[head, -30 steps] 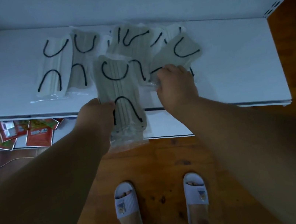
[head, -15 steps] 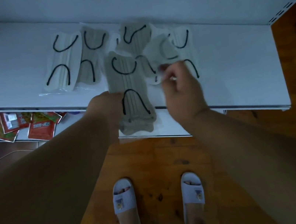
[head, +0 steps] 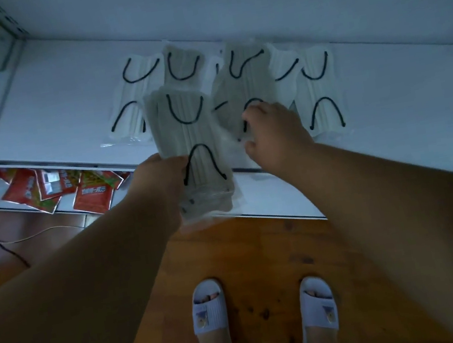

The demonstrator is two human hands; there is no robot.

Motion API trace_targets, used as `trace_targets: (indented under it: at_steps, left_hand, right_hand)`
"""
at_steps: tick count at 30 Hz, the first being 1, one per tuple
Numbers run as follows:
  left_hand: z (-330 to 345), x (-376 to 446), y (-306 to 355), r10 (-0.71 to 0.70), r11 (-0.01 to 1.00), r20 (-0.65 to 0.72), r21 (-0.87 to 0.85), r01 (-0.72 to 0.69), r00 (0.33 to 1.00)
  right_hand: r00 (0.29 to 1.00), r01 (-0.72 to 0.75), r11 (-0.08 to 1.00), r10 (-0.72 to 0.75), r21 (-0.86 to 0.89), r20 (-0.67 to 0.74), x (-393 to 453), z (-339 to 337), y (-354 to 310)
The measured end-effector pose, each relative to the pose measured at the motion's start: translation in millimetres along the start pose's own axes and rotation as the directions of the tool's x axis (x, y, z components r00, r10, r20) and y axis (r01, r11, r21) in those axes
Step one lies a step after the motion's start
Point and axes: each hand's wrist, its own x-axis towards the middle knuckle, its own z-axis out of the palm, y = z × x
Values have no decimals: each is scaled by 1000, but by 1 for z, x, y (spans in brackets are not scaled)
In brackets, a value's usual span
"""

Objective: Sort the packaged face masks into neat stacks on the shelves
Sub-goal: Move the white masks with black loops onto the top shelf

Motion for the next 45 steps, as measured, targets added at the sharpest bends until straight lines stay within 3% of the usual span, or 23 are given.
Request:
trace_targets:
  at_steps: [4,8,10,13,15,17,20,22,23,25,27,29,30,32,33,37,39,42,45]
  left_hand:
    - [-7,3,0,23,996,0,90,-23,1000]
    - [-3,-2,1,-34,999,23,21,33,999]
    - [2,-5,1,-27,999,42,20,27,999]
    - [5,-7,-1,-22,1000,68,2,22,997]
    - [5,-9,0,-32,999,71,4,32,997]
    - [8,-10,2,-57,997,81,-56,62,995]
    - [9,-14,8,-51,991,163,-118,71,985]
    - [10,-15,12,-101,981,180,-147,128,978]
    - [9,-13,10,-87,986,186,-127,112,979]
    - [6,-8,3,-46,997,145,-48,53,988]
    - [4,-7,-1,-39,997,125,-58,47,991]
    - [0,-11,-4,-35,995,163,-89,50,986]
    - [-2,-13,-6,-27,993,193,-104,47,981]
    - [-7,-25,-4,-7,990,262,-131,43,965]
    - [-10,-33,-3,-3,988,280,-145,45,960]
    - [-26,-61,-8,-80,976,292,-173,135,953]
    - [-36,-80,-15,-45,989,321,-117,87,946]
    - [-46,-110,-25,19,1000,359,-7,-18,933]
    - [-53,-143,-30,0,998,389,-55,23,921]
  right_hand:
    - [995,-62,992,54,-106,-79,-9,2,3]
    - [998,-70,993,70,-99,-7,-18,5,13]
    - [994,-69,993,61,-93,-89,-16,4,13]
    - [958,-140,985,160,100,-237,-16,0,9]
    - [922,-175,921,277,348,-270,-21,-7,1]
    - [916,-124,832,305,541,-260,-30,-16,-14]
    - [991,73,839,2,540,-136,-51,-21,-43]
    - [980,200,845,-174,496,-98,-62,-14,-53]
    - [973,229,839,-194,493,-122,-64,-10,-55]
    - [975,190,829,-99,525,-197,-63,-6,-56]
    - [960,9,816,155,579,-233,-58,-9,-56]
    - [907,-292,658,422,694,-19,-55,-13,-57]
    - [863,-417,477,475,773,172,-55,-18,-59]
    - [803,-514,53,382,856,458,-62,-24,-60]
    - [794,-512,-40,359,858,490,-69,-25,-60]
    - [705,-556,-207,396,805,589,-106,-36,-62]
    - [696,-563,-275,349,779,627,-128,-43,-67]
    - [758,-513,-223,335,829,560,-168,-55,-78]
    - [755,-446,-191,445,875,482,-203,-71,-86]
